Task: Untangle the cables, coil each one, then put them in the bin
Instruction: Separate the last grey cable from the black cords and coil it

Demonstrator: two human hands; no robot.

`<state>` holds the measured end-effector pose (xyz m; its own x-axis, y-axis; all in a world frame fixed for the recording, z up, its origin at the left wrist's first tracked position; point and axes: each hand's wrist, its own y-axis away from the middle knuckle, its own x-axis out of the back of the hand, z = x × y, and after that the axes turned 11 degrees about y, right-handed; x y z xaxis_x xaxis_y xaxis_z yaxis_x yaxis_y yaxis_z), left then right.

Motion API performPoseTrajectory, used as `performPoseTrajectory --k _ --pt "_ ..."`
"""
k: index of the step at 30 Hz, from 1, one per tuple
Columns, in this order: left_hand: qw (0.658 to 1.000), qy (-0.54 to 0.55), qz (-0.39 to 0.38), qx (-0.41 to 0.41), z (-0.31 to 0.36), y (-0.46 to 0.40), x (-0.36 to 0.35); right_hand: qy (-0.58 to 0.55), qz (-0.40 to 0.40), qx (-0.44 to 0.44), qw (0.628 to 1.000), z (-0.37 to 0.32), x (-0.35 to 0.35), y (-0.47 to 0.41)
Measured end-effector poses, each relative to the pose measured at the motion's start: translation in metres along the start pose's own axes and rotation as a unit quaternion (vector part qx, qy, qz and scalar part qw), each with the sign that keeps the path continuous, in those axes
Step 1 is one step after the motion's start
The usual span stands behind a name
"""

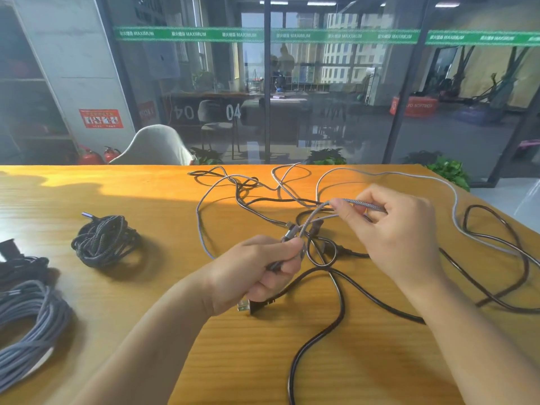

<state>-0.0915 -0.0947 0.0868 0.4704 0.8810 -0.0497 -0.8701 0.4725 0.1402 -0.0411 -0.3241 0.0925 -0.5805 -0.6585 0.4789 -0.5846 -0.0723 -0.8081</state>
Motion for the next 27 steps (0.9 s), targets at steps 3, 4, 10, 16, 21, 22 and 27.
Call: performPoseTrajectory --k 3,4,10,16,21,22,27 --pt "0.999 -0.032 0.037 -0.024 -0.008 -0.008 0.0 -0.07 -0.032 -0.017 0.997 -0.014 -0.002 0.005" --pt "0.998 -0.029 0.054 -0.033 -0.01 -0.01 0.0 -0.095 -0.047 -0.02 0.994 -0.017 -0.002 0.007" --pt "0.985 0.107 0.109 -0.084 -0.005 -0.012 -0.001 -0.178 -0.164 -0.011 0.97 -0.032 0.001 0.015" --pt "0.966 0.126 0.182 -0.13 -0.005 -0.012 -0.001 -0.123 -0.34 0.092 0.928 -0.043 -0.005 0.031" --pt "0.956 0.139 0.191 -0.173 -0.004 -0.012 0.002 -0.02 -0.435 0.177 0.882 -0.05 -0.006 0.035" --pt "0.955 0.142 0.191 -0.18 -0.005 -0.013 0.002 -0.025 -0.454 0.18 0.872 -0.052 -0.006 0.036" --pt "0.951 0.17 0.171 -0.195 -0.001 -0.011 -0.002 -0.123 -0.532 0.123 0.829 -0.065 -0.01 0.042"
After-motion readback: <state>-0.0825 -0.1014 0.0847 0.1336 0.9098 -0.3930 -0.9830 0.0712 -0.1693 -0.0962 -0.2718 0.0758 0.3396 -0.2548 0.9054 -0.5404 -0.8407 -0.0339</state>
